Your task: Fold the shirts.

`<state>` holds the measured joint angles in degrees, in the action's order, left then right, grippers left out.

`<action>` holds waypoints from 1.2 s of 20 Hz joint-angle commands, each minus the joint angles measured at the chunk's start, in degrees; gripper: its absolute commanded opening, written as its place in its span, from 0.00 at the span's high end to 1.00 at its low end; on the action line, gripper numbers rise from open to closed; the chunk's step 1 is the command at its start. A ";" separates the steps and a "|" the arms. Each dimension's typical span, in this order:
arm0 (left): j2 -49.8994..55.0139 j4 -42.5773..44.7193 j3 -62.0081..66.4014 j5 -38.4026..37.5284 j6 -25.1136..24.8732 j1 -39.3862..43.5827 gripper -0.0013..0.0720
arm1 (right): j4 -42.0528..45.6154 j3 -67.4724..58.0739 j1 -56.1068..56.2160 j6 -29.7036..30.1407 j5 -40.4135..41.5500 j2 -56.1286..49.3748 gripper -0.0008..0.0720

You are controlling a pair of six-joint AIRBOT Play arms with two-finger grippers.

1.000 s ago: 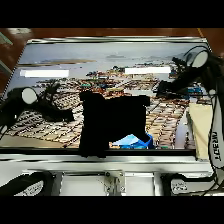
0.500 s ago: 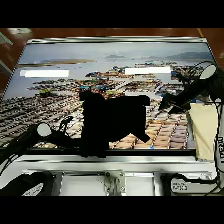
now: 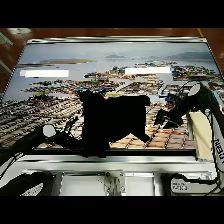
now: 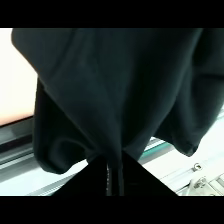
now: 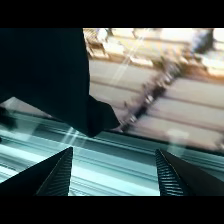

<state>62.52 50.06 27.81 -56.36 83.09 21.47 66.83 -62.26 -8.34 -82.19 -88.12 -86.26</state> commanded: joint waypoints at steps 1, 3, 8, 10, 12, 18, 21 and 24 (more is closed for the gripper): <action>-2.69 -0.17 0.04 -0.13 -1.01 -0.72 0.93 | -6.99 7.63 0.42 2.27 6.62 0.04 0.12; -2.93 0.04 0.02 0.00 -1.03 -0.85 0.93 | -7.54 9.92 3.30 3.56 9.66 -0.22 0.12; -2.93 0.02 1.20 0.02 -0.98 -0.87 0.93 | -7.41 10.54 11.58 2.73 15.23 -2.19 0.12; -2.89 0.02 3.04 1.38 -0.96 -0.87 0.93 | -7.52 10.54 13.57 1.64 14.60 -3.63 0.12; -2.89 0.04 4.74 2.21 -0.98 -1.25 0.93 | -7.65 10.54 15.26 1.70 14.23 -4.39 0.48; -10.71 23.02 22.18 -8.17 3.87 -7.63 0.93 | -8.50 1.77 14.93 6.58 8.98 6.29 0.91; -18.62 26.29 38.29 -6.23 4.37 -14.82 0.93 | -5.64 -12.68 14.93 13.70 10.67 19.26 0.91; -25.62 26.29 54.27 2.54 4.42 -19.98 0.93 | 3.10 -28.92 14.95 8.04 23.32 32.59 0.91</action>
<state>43.05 73.06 68.45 -59.90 86.67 6.28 63.24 -78.35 6.55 -72.10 -74.50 -64.71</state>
